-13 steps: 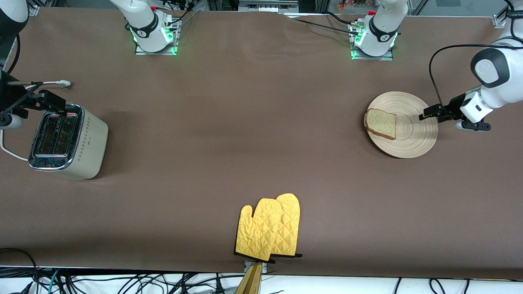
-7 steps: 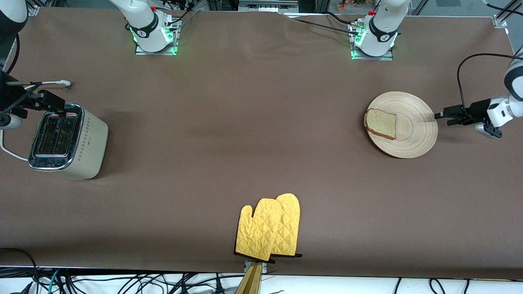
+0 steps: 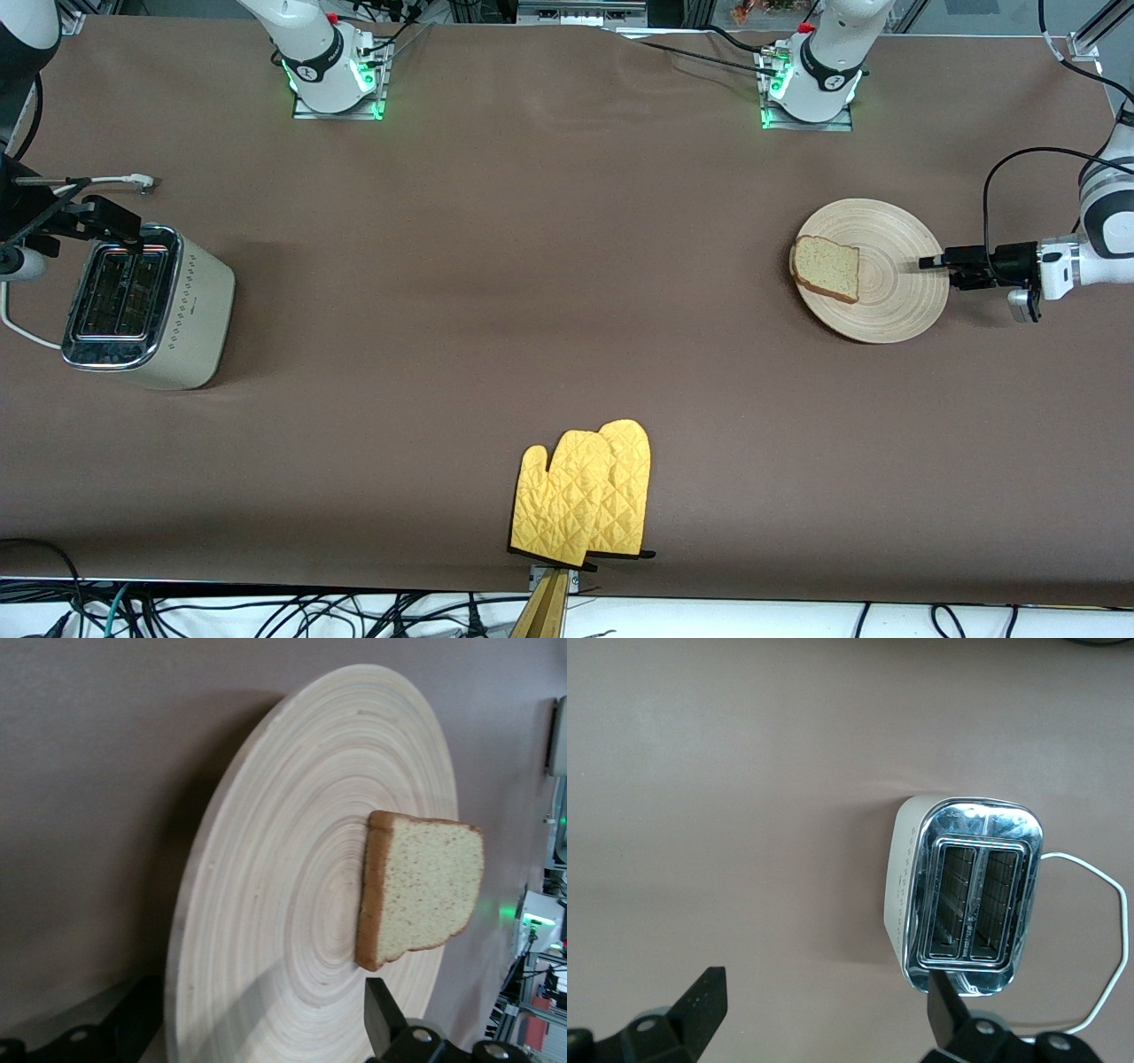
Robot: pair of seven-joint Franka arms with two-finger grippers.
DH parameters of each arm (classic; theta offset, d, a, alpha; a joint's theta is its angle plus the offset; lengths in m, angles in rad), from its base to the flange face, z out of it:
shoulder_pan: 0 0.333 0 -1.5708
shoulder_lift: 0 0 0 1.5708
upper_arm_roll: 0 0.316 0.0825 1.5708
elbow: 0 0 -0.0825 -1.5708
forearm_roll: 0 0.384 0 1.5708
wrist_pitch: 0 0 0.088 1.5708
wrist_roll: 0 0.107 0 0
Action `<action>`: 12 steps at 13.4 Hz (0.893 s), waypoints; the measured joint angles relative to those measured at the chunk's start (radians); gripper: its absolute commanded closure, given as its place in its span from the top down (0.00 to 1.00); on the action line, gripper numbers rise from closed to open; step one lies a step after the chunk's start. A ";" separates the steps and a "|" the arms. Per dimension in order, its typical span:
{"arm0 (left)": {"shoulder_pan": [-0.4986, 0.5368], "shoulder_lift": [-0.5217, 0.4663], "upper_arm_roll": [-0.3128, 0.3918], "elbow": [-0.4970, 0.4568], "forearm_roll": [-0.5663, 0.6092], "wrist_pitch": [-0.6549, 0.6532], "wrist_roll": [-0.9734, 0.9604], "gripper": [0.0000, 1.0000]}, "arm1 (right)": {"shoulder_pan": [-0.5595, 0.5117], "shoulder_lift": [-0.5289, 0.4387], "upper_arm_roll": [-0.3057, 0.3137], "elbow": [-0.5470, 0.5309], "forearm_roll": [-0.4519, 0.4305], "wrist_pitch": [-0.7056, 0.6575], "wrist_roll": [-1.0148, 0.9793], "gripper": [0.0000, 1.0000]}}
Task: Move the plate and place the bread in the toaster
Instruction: 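Move the left gripper to the plate rim and close on it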
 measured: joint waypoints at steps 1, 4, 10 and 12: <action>0.001 0.000 0.000 0.006 -0.002 -0.013 0.000 0.81 | 0.000 0.000 0.000 0.000 0.000 0.000 0.000 1.00; 0.007 0.027 0.000 0.005 -0.007 -0.025 0.000 0.67 | 0.000 0.000 0.000 0.000 0.000 0.000 0.000 1.00; 0.014 0.066 0.003 0.005 -0.008 -0.024 0.000 0.27 | 0.000 0.000 0.000 0.000 0.000 0.000 0.000 1.00; 0.015 0.078 0.008 0.004 -0.008 -0.014 0.000 0.03 | 0.000 0.000 0.000 0.000 0.000 0.000 0.000 1.00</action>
